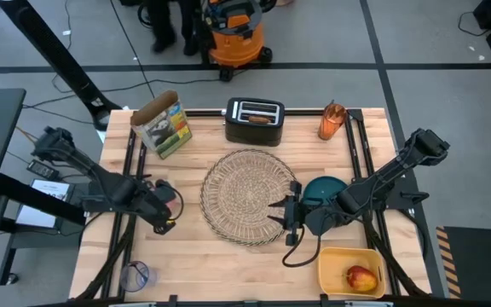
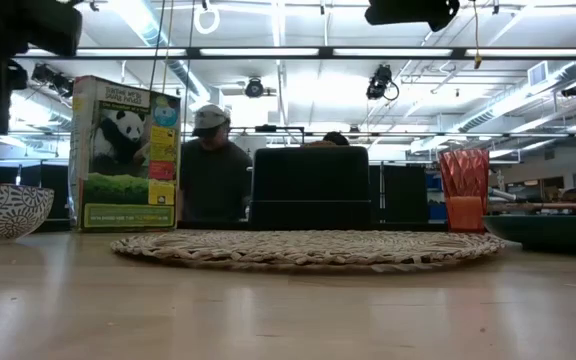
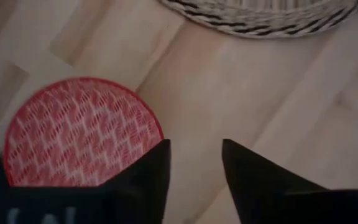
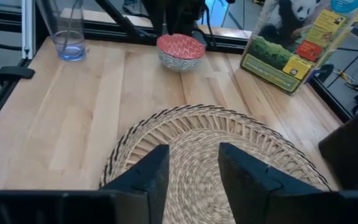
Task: Arrange a breakfast setting
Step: Put the bowl on the place mat
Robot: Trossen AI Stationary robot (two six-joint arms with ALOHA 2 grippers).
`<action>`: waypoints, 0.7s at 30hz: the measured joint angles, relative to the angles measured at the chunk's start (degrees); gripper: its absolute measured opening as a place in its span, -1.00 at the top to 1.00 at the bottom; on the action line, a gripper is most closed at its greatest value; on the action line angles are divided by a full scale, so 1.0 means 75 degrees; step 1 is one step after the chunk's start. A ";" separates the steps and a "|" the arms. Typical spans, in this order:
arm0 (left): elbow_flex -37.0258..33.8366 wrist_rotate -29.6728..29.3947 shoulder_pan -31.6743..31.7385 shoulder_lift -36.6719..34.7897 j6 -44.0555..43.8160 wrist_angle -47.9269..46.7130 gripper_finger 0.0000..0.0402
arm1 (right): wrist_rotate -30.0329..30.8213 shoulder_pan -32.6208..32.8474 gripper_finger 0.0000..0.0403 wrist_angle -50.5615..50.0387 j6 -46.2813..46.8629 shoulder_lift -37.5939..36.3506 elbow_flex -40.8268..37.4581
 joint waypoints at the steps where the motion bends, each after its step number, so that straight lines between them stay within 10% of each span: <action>1: 0.0000 0.0000 0.0000 0.0111 0.0038 0.0003 0.15 | -0.0036 -0.0013 0.24 0.0000 0.0000 0.0000 0.0000; 21: -0.1241 0.0631 0.1058 0.1301 -0.0148 0.0987 0.13 | -0.0616 -0.0005 0.24 0.0014 0.0173 0.0003 0.0000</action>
